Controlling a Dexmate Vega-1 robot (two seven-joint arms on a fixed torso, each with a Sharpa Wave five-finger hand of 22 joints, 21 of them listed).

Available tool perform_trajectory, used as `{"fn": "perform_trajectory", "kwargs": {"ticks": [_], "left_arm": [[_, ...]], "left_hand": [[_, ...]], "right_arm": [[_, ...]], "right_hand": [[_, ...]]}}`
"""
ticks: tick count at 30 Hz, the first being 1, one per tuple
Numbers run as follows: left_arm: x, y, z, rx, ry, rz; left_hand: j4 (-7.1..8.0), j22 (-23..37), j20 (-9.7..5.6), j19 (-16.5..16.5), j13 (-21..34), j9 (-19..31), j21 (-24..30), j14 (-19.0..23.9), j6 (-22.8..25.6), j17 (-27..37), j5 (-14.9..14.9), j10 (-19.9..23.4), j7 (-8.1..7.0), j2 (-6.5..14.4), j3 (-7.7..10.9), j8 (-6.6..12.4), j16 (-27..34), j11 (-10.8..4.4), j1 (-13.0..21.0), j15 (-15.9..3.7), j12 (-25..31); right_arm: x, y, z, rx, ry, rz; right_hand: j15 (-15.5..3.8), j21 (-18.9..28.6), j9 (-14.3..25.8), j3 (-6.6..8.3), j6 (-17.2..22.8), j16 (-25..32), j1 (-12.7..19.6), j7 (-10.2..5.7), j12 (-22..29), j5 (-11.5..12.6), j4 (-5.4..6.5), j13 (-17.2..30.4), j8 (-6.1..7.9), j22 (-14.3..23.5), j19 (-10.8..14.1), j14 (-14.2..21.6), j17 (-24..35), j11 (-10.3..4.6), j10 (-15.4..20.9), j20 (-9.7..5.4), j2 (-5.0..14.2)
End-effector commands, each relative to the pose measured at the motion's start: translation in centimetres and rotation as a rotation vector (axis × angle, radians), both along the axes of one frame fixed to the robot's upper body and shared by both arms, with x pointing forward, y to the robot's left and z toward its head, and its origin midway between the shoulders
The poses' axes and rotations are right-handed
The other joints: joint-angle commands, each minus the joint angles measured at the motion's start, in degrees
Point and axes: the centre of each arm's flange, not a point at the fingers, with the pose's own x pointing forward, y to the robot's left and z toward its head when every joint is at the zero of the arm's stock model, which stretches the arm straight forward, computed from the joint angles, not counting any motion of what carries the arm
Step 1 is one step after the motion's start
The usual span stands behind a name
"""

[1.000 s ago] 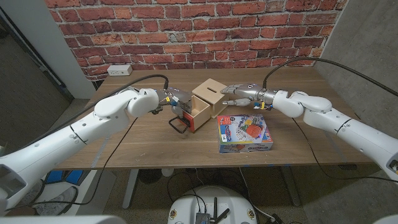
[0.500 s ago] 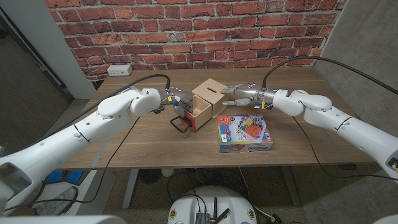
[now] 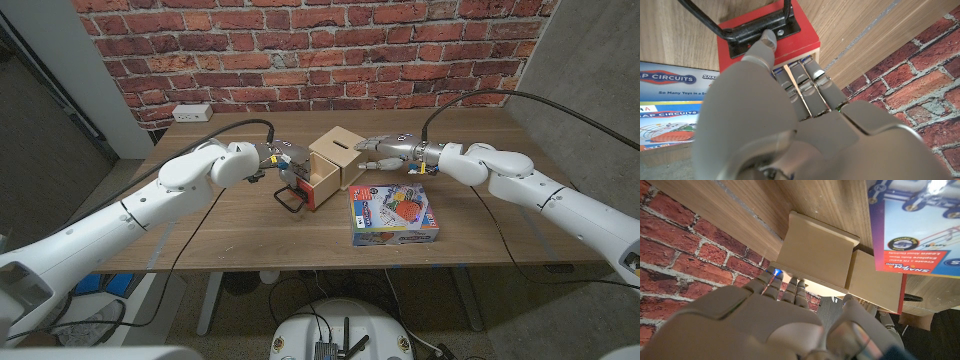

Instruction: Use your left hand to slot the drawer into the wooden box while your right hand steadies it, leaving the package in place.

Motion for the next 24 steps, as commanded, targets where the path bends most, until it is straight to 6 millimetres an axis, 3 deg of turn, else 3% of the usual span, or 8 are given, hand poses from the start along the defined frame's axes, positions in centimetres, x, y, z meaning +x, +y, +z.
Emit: {"fn": "perform_trajectory", "kwargs": {"ticks": [1,24], "left_arm": [[-0.02,0.14,0.02,-0.008,-0.005,0.018],[0.73,0.08,0.3,-0.01,-0.007,0.02]], "left_hand": [[0.31,0.2,-4.94,0.17,0.14,0.16,0.19,0.2,0.37,0.29,0.39,0.45,-0.04,1.55,0.23,0.4,0.5,0.16,-0.41,-3.98,0.28],[0.27,0.21,-4.94,0.29,0.15,0.17,0.22,0.34,0.36,0.31,0.42,0.51,-0.04,1.54,0.13,0.38,0.52,0.1,-0.39,-3.98,0.28]], "right_arm": [[0.26,0.02,0.0,-0.016,0.001,0.005],[0.68,0.09,0.09,-0.003,-0.006,0.016]], "right_hand": [[-3.62,0.4,0.08,-0.02,0.18,0.55,-0.56,0.01,0.39,-0.11,0.32,-0.07,0.32,0.09,0.82,0.45,0.1,0.05,0.34,-5.11,2.19],[-3.62,0.21,0.09,-0.09,0.56,0.58,-0.59,0.06,0.46,-0.14,0.42,-0.06,0.41,0.09,1.28,0.59,0.14,0.17,0.7,-5.26,2.21]]}}
